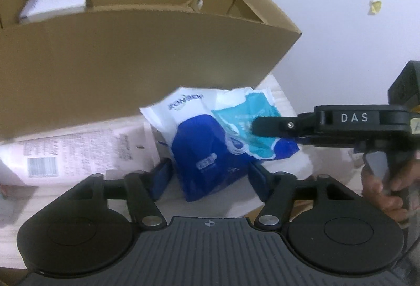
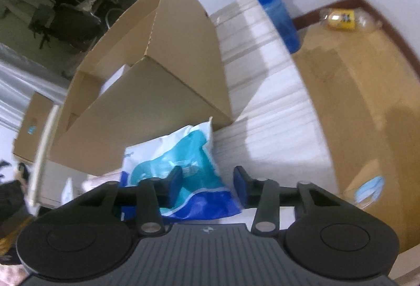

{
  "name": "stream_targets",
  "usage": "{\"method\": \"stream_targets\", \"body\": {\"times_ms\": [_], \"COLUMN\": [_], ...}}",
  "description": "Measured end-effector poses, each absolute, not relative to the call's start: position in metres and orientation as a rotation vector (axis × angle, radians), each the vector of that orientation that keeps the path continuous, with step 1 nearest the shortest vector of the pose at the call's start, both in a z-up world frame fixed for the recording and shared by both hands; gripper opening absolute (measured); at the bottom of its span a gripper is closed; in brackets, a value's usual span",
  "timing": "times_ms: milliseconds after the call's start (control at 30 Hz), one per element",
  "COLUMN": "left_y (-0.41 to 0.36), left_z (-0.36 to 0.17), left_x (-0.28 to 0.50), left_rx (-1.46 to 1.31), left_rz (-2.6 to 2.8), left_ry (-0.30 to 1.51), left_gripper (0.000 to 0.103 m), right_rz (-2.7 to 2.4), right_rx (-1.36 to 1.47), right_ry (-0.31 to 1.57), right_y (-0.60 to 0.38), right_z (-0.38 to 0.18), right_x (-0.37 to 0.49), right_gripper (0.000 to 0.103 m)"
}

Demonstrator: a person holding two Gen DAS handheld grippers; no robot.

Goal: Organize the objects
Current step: 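Close the left gripper on the blue wet-wipes pack, then lift the wet-wipes pack with the left gripper and carry it over the cardboard box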

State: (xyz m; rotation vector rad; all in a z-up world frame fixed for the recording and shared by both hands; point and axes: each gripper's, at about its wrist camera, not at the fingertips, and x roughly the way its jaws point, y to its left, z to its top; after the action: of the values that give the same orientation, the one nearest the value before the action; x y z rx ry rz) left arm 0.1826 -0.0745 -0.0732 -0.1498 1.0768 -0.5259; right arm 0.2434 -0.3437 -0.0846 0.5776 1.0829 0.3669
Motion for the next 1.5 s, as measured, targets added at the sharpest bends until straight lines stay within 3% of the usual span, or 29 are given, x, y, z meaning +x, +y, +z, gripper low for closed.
{"method": "stream_targets", "body": {"times_ms": [33,233,1500], "left_y": [-0.075,-0.079,-0.078], "left_z": [-0.074,-0.07,0.016], "left_x": [0.182,0.177,0.117], "left_rx": [-0.157,-0.098,-0.026], "left_rz": [-0.521,-0.516,-0.634], "left_ry": [1.077,1.056,0.841], "left_gripper": [0.061,0.053,0.051], "right_rz": [0.38,0.39,0.41], "right_rx": [0.571,0.479,0.319], "right_ry": [1.077,1.055,0.789], "right_y": [-0.342,-0.33,-0.328], "right_z": [-0.083,-0.071,0.032], "right_x": [0.244,0.236,0.159], "right_gripper": [0.034,0.028,0.027]}}
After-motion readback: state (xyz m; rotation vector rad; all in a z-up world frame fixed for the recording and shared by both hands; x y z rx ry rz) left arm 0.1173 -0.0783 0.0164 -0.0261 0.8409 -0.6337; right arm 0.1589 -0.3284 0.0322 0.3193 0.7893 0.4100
